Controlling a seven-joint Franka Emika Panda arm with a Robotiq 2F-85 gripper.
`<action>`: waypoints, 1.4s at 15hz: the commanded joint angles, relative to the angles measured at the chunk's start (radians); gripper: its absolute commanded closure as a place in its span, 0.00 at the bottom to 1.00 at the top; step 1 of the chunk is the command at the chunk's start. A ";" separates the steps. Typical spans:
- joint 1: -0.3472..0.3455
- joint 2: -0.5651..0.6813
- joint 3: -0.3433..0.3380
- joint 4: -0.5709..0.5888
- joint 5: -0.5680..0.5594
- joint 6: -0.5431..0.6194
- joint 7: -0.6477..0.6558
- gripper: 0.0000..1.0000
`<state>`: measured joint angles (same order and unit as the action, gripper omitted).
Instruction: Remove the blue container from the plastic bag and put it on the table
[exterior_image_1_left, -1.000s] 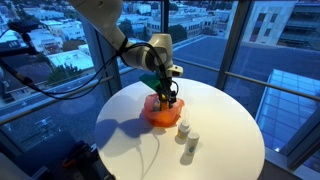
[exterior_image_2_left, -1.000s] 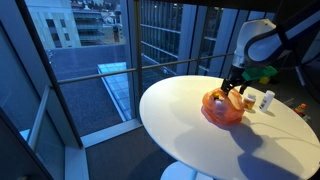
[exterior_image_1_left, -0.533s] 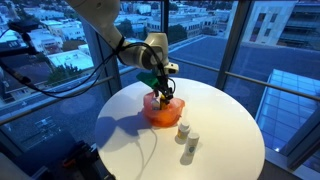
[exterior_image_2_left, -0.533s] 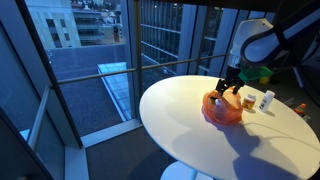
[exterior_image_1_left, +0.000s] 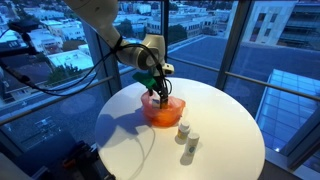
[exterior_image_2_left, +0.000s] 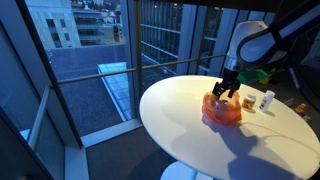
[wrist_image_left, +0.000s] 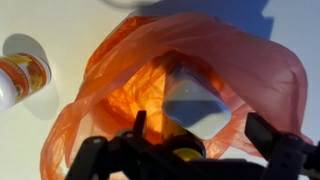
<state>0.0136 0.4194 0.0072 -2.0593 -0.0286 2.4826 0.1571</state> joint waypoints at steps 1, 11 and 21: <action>-0.013 -0.001 0.008 -0.003 0.040 -0.009 -0.064 0.00; -0.016 0.042 0.004 0.005 0.048 -0.007 -0.097 0.34; -0.013 0.020 0.001 0.010 0.041 -0.018 -0.106 0.60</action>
<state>0.0069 0.4657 0.0053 -2.0547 0.0020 2.4814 0.0859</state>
